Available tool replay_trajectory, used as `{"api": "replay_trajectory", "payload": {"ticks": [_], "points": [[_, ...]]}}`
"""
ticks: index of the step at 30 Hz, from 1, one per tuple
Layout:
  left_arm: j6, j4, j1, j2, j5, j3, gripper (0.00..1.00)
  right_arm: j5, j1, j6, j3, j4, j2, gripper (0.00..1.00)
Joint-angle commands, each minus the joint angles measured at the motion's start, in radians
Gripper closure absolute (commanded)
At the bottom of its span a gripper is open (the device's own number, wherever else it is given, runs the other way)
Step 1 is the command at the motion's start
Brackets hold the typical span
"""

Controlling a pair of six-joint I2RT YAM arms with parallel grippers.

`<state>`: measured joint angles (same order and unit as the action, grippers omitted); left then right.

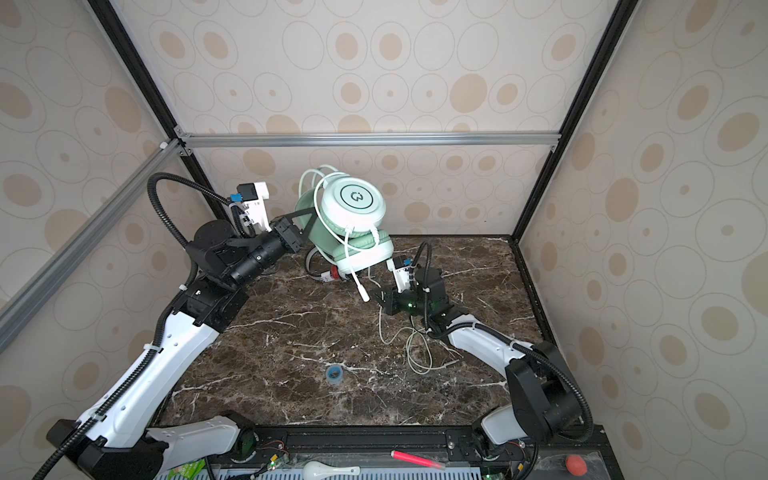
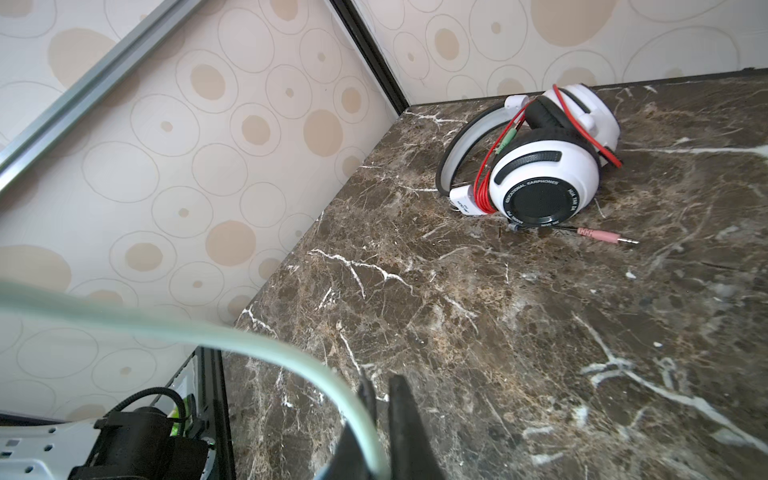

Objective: Wrap the headphones

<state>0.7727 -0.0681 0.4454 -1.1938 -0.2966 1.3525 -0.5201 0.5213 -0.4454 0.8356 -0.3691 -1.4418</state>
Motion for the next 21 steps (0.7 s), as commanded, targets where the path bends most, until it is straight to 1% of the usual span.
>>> {"api": "replay_trajectory", "payload": {"ticks": [1, 2, 5, 10, 14, 17, 19, 21], "points": [[0.088, -0.112, 0.002, 0.008, 0.083, 0.025, 1.00, 0.028, 0.014, 0.005, -0.028, -0.004, 0.024, 0.98], [0.091, -0.114, 0.003, 0.005, 0.093, 0.025, 1.00, 0.033, 0.017, 0.007, -0.032, -0.003, 0.029, 1.00], [0.100, -0.118, 0.002, 0.005, 0.133, 0.012, 1.00, 0.043, 0.031, 0.021, -0.032, 0.027, 0.044, 1.00], [0.100, -0.092, 0.003, 0.000, 0.226, 0.016, 1.00, 0.108, 0.092, 0.088, -0.032, 0.163, 0.098, 1.00], [0.085, 0.030, 0.001, -0.028, 0.356, 0.069, 1.00, 0.190, 0.159, 0.133, -0.039, 0.274, 0.178, 1.00], [0.060, 0.160, 0.001, -0.075, 0.441, 0.148, 1.00, 0.263, 0.222, 0.194, -0.018, 0.391, 0.231, 1.00], [0.052, 0.192, 0.000, -0.088, 0.490, 0.157, 1.00, 0.307, 0.262, 0.238, 0.005, 0.470, 0.252, 1.00], [0.037, 0.184, -0.002, -0.094, 0.519, 0.150, 1.00, 0.332, 0.292, 0.259, 0.022, 0.524, 0.272, 1.00]]}}
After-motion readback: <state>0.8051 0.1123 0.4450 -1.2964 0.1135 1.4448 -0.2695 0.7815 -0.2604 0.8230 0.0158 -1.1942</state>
